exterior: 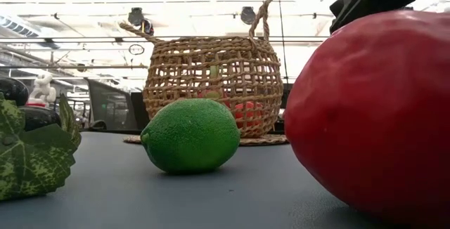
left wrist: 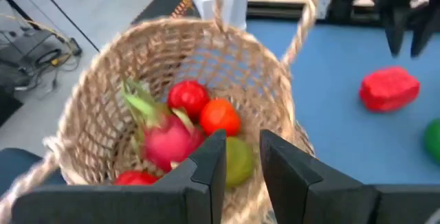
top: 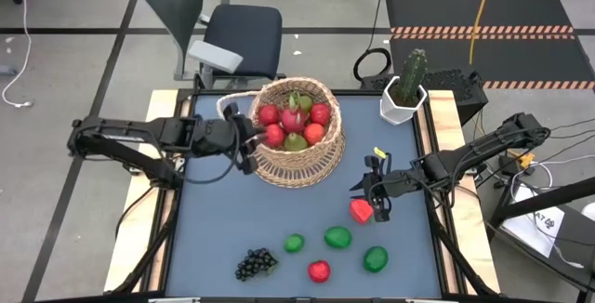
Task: Build produce basket
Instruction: Put the tomato into the basket
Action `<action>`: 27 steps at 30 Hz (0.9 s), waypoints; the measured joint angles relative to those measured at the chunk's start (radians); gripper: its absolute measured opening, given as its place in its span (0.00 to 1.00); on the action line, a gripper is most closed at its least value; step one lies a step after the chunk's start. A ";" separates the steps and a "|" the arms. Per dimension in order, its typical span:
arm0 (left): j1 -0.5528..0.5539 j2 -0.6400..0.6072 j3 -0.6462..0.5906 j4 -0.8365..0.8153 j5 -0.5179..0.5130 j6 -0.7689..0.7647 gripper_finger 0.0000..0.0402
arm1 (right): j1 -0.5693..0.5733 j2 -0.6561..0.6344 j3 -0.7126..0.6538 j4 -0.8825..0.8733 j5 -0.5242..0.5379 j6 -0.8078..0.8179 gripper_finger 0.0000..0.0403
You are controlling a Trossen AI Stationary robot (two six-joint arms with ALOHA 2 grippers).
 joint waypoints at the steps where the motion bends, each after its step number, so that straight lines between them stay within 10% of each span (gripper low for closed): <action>1: -0.006 -0.009 -0.021 0.000 0.000 0.000 0.22 | 0.000 0.000 0.000 0.007 0.000 0.014 0.23; 27: -0.233 -0.059 -0.188 0.116 0.030 -0.137 0.22 | 0.109 0.202 0.175 0.066 -0.029 0.296 0.23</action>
